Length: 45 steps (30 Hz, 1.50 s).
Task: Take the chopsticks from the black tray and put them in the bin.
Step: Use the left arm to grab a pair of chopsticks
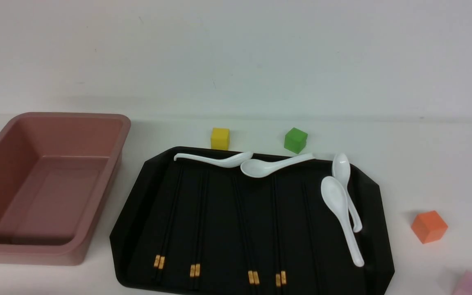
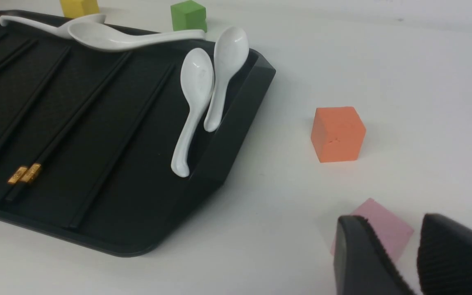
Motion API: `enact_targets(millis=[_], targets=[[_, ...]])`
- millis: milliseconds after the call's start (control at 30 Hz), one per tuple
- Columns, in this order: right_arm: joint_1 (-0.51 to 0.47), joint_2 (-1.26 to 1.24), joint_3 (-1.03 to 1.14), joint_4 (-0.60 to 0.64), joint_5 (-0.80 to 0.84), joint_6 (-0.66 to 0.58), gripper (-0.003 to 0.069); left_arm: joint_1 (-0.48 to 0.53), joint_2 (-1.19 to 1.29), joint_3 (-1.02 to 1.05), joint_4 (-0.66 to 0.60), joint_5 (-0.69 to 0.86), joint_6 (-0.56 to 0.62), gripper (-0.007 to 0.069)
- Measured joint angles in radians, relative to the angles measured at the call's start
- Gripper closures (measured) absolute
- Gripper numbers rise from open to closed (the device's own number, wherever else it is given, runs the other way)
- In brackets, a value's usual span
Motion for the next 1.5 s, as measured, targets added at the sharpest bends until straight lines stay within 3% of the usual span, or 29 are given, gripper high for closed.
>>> enact_targets(millis=[233, 333, 633, 700, 767, 900, 967, 1000, 1067, 1100, 1200, 1300, 1500], targets=[[0.0, 0.0, 0.0, 0.0, 0.0, 0.0, 0.0419, 0.0, 0.0, 0.0, -0.566, -0.082, -0.266, 0.0386], [0.0, 0.0, 0.0, 0.0, 0.0, 0.0, 0.0419, 0.0, 0.0, 0.0, -0.75, -0.115, -0.296, 0.0386], [0.0, 0.0, 0.0, 0.0, 0.0, 0.0, 0.0419, 0.0, 0.0, -0.009, -1.05, -0.162, -0.285, 0.0386], [0.0, 0.0, 0.0, 0.0, 0.0, 0.0, 0.0419, 0.0, 0.0, -0.028, -1.06, -0.158, -0.25, 0.0388], [0.0, 0.0, 0.0, 0.0, 0.0, 0.0, 0.0419, 0.0, 0.0, -0.112, -1.064, -0.166, -0.14, 0.0417], [0.0, 0.0, 0.0, 0.0, 0.0, 0.0, 0.0419, 0.0, 0.09, -0.289, -1.033, -0.148, 0.067, 0.0533], [0.0, 0.0, 0.0, 0.0, 0.0, 0.0, 0.0419, 0.0, 0.182, -0.371, -0.982, -0.061, 0.165, 0.059], [0.0, 0.0, 0.0, 0.0, 0.0, 0.0, 0.0419, 0.0, 0.28, -0.423, -0.937, 0.056, 0.211, 0.0634], [0.0, 0.0, 0.0, 0.0, 0.0, 0.0, 0.0419, 0.0, 0.39, -0.479, -0.875, 0.198, 0.242, 0.0637], [0.0, 0.0, 0.0, 0.0, 0.0, 0.0, 0.0419, 0.0, 0.509, -0.53, -0.801, 0.344, 0.253, 0.0637], [0.0, 0.0, 0.0, 0.0, 0.0, 0.0, 0.0419, 0.0, 0.759, -0.631, -0.63, 0.582, 0.261, 0.0637], [0.0, 0.0, 0.0, 0.0, 0.0, 0.0, 0.0419, -0.001, 1.032, -0.727, -0.503, 0.731, 0.279, 0.0637], [0.0, 0.0, 0.0, 0.0, 0.0, 0.0, 0.0419, -0.001, 1.322, -0.855, -0.459, 0.754, 0.311, 0.0637]])
